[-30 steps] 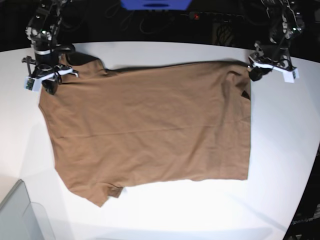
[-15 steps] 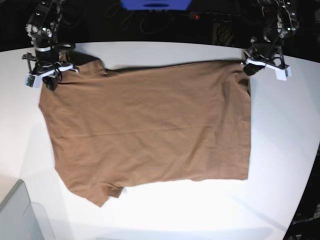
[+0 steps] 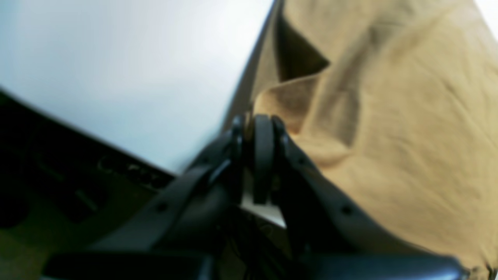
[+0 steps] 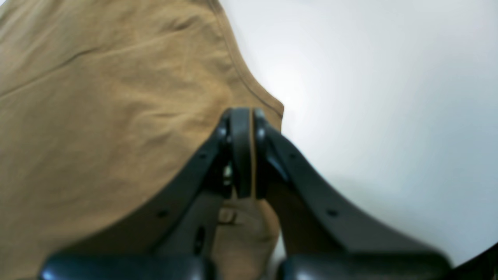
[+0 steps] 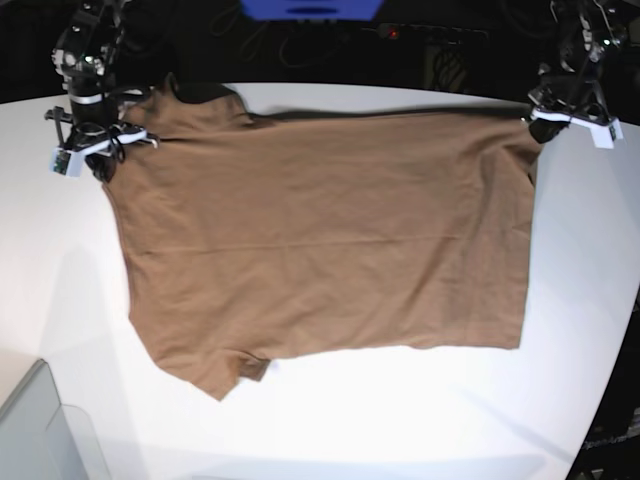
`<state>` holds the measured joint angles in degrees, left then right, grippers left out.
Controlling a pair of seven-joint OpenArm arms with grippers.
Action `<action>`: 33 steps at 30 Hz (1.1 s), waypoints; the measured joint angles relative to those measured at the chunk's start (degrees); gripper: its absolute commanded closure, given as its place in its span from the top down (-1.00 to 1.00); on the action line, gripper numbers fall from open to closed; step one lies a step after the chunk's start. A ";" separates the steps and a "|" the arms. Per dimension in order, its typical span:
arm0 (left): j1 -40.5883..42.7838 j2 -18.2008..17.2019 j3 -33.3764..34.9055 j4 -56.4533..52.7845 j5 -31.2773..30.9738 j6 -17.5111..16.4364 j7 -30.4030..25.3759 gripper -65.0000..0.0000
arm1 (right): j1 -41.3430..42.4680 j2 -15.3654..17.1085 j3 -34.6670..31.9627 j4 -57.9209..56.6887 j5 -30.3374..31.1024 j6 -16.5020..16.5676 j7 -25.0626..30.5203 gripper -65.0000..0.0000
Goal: Layout the t-shirt on the table in an organized manner, then fold the t-shirt properly
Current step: 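Pull the shoulder corners apart with both grippers to straighten the shirt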
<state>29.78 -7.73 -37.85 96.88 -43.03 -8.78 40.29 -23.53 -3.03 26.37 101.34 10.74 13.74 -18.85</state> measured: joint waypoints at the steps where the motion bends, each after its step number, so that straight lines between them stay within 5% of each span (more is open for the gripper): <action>1: -0.17 -0.02 -0.46 -1.01 -0.20 -0.04 0.02 -1.00 | 0.00 0.04 -0.35 0.00 -0.02 0.50 0.00 -1.00; 5: -2.84 -0.04 -1.51 -4.83 0.33 0.39 0.15 -0.99 | -1.16 0.13 -3.54 0.00 -0.35 4.48 0.04 -1.00; 14: -9.97 -1.53 -4.46 -12.70 -0.37 -0.24 -0.20 -0.99 | 0.15 0.20 -10.49 -5.95 -0.66 4.46 -0.39 -1.00; 33: -18.93 -4.28 -4.46 -20.74 -0.46 -0.22 -0.22 -0.99 | 11.15 4.02 -11.50 -17.46 0.20 5.38 1.75 -1.00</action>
<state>10.85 -12.01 -42.30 76.14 -43.48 -8.99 40.07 -12.38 0.99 14.87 83.88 10.94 19.11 -17.10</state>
